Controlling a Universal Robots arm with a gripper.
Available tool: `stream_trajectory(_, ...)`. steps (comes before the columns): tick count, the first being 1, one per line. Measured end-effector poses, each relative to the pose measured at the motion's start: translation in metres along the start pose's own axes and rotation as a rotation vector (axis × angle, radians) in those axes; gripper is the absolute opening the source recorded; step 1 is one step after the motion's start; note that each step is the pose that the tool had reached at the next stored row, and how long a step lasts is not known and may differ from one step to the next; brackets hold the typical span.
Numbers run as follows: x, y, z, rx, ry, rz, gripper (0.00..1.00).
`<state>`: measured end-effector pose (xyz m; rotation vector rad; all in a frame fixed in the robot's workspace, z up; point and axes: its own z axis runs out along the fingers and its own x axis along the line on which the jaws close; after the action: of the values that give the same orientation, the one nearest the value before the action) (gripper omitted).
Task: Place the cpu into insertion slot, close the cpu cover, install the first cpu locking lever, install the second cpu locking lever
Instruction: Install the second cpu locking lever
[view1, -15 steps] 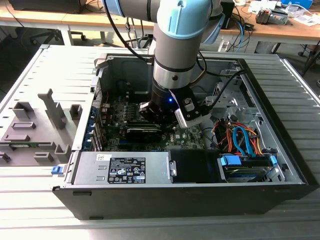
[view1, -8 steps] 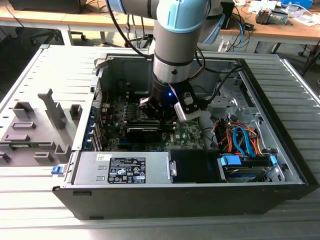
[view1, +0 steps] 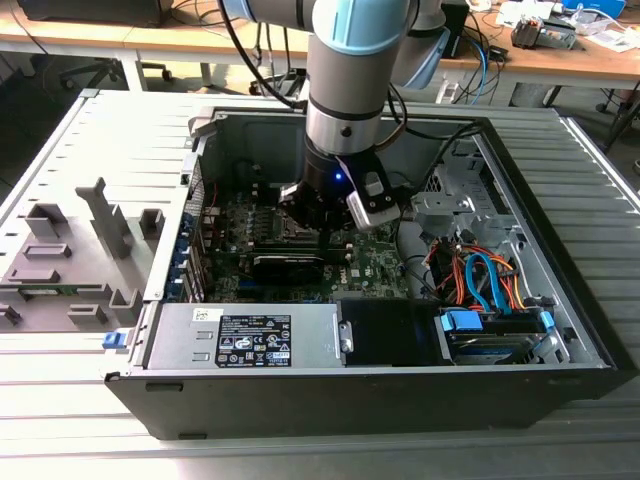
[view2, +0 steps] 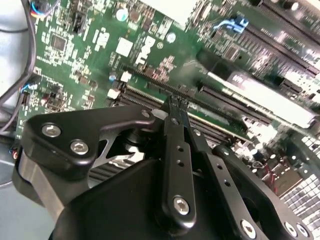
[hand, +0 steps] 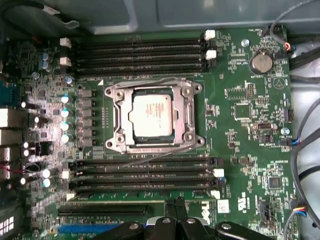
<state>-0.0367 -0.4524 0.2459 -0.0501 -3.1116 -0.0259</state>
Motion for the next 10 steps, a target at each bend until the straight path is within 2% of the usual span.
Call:
stream_trajectory(6, 0.0005, 0.0156, 0.0003, 0.0004, 0.0, 0.0, 0.11)
stream_trajectory(10, 0.0006, 0.0199, 0.0007, 0.0004, 0.0, 0.0, 0.11)
